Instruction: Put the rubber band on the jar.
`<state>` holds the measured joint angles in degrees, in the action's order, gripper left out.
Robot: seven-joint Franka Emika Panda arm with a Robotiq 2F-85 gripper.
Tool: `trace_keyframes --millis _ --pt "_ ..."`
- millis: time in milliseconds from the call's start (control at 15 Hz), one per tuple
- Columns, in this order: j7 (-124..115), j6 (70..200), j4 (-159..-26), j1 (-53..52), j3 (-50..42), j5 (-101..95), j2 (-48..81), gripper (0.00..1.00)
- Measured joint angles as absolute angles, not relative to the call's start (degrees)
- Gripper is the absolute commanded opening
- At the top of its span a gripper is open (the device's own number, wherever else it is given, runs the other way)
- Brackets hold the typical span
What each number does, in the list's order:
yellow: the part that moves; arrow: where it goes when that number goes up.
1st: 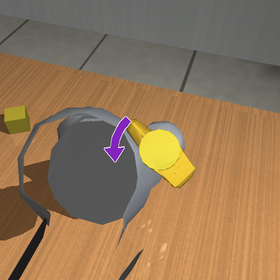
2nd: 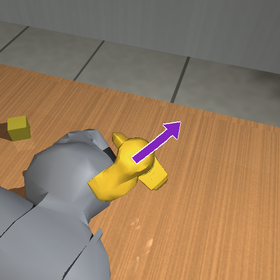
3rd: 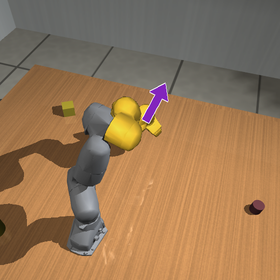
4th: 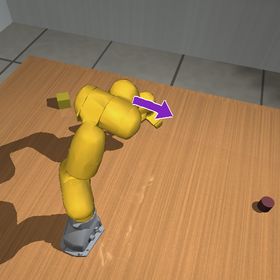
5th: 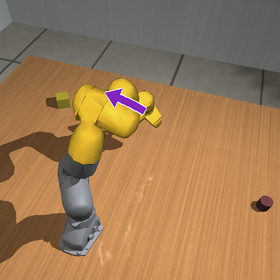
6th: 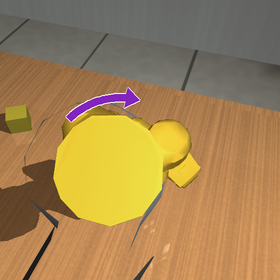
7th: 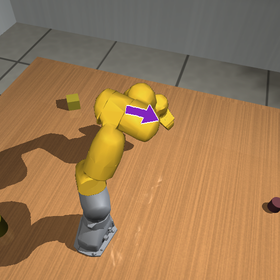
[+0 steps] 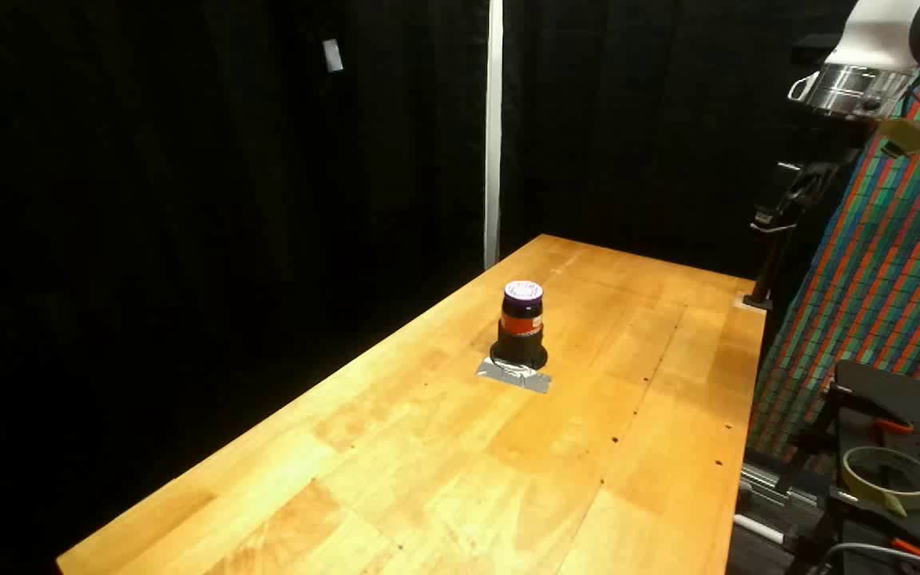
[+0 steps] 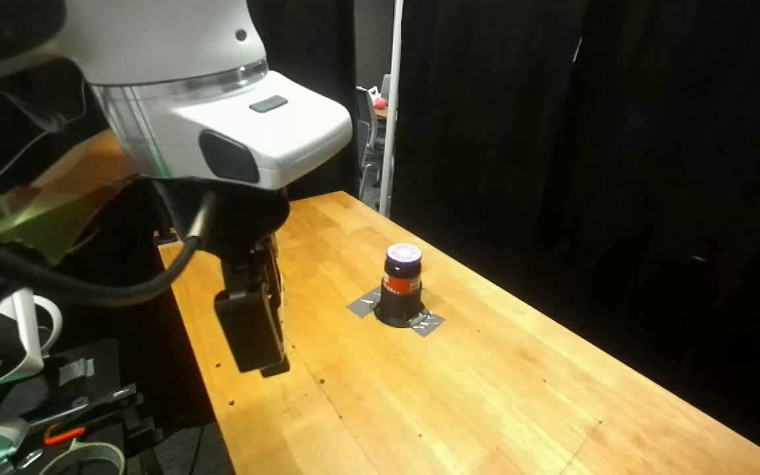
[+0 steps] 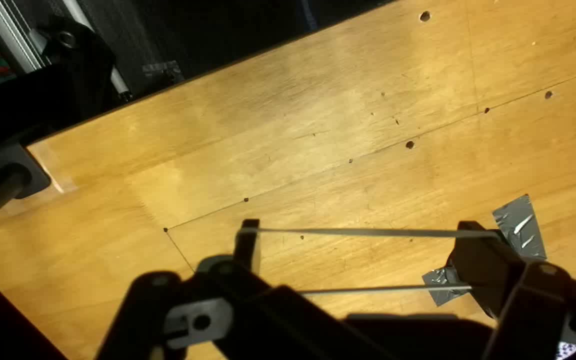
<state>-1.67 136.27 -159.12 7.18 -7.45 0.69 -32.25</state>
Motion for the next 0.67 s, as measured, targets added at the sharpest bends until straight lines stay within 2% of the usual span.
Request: trace_keyframes --millis 667 --pt "-2.18 136.18 -158.38 6.83 -5.13 0.69 -31.23 1.0"
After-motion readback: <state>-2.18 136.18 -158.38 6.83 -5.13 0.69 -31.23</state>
